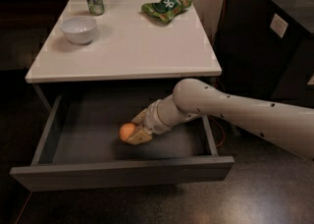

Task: Place orange into top drawer

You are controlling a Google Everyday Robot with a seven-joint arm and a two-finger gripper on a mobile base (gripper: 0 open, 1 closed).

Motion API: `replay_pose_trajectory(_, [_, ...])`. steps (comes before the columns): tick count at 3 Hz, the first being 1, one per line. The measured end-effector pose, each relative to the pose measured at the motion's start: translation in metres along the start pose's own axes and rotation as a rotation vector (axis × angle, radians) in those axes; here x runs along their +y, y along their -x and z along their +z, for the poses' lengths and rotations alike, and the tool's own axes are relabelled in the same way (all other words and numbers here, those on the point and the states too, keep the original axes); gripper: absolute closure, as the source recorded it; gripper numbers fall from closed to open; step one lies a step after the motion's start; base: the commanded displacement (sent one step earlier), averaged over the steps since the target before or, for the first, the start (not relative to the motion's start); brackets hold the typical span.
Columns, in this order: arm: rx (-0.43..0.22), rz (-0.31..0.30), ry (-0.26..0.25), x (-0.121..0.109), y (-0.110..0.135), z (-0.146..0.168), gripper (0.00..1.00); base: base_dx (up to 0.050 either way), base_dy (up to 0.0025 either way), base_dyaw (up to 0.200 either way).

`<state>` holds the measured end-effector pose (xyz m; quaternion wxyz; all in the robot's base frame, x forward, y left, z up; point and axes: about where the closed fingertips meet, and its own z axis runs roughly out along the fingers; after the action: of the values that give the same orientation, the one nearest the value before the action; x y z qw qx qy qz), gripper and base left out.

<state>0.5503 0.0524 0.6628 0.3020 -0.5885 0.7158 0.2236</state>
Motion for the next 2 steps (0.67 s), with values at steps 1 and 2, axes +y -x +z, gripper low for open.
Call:
replay_pose_trajectory(1, [0.017, -0.008, -0.022, -0.0059, -0.0092, 0.0041, 0.36, 0.000, 0.00000, 0.000])
replay_pose_trajectory(2, [0.017, -0.009, -0.020, -0.0050, -0.0089, 0.0052, 0.12, 0.000, 0.00000, 0.000])
